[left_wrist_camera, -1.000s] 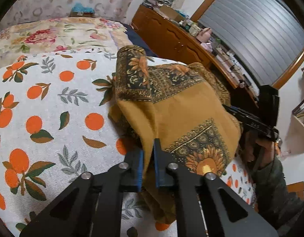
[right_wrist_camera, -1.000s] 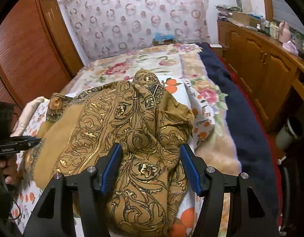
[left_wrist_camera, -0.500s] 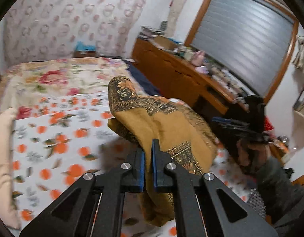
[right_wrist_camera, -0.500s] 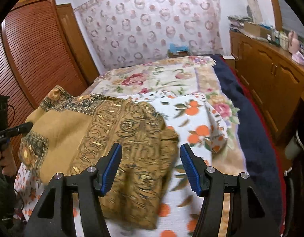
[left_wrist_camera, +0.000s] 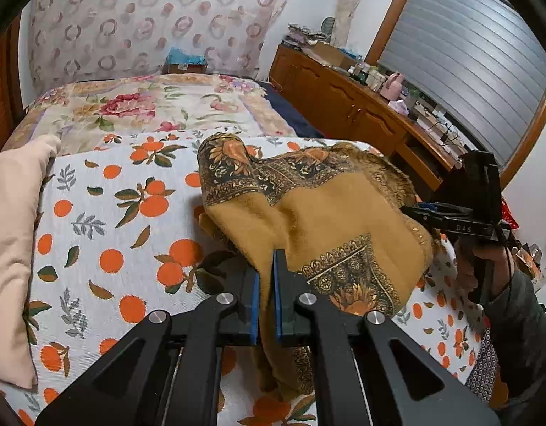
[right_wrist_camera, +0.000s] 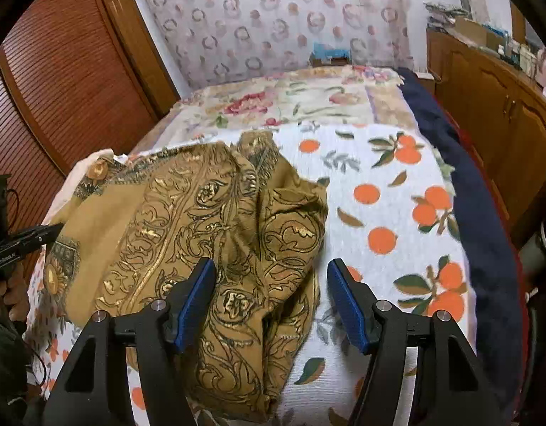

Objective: Fold small clothes
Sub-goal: 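Lift the folded shirt with the left gripper and carry it toward the yellow plush toy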

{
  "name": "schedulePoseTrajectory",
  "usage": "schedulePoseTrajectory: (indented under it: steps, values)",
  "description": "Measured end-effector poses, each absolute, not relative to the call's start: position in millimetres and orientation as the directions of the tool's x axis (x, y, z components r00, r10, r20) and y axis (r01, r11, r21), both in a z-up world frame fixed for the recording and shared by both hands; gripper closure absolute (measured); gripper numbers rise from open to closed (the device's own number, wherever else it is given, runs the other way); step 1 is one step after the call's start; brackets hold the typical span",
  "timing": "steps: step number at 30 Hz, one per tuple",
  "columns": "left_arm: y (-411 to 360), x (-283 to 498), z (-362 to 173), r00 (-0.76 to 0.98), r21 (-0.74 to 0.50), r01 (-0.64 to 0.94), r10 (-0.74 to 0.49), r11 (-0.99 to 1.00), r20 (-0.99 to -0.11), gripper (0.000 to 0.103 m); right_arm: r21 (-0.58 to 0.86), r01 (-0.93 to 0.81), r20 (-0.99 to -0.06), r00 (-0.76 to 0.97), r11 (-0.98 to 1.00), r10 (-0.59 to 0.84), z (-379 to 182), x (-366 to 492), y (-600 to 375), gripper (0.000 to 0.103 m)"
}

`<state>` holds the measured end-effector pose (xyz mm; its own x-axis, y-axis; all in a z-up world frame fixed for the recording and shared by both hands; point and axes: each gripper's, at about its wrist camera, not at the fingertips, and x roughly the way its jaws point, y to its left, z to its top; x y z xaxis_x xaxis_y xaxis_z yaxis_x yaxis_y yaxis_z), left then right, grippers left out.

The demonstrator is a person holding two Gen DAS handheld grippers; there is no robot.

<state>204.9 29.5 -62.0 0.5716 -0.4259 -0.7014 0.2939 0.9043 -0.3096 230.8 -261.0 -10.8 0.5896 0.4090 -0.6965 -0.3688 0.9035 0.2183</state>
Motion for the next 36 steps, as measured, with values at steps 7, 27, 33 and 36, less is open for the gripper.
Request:
schedulePoseTrajectory:
  steps: [7,27,33,36]
  values:
    - [29.0,203.2,-68.8,0.569,-0.316,0.283,-0.424,0.906,-0.705,0.096,0.202,-0.381,-0.701,0.587,0.902,0.405,-5.3,234.6,-251.4,0.036]
    - [24.4,193.1,-52.4,0.618,-0.307,0.29,-0.422,0.907,-0.663,0.096,0.14,-0.48,-0.621,0.639,0.866,0.454,12.6,200.0,-240.7,0.088]
    - [37.0,180.9,-29.3,0.673,-0.299,0.286,-0.413,0.91,-0.613,0.096,0.103,-0.503,-0.57,0.677,0.858,0.465,34.0,189.3,-235.8,0.089]
    - [49.8,173.2,-15.5,0.705,-0.298,0.277,-0.404,0.914,-0.583,0.096,0.079,-0.525,-0.544,0.689,0.847,0.478,48.9,188.5,-225.6,0.089]
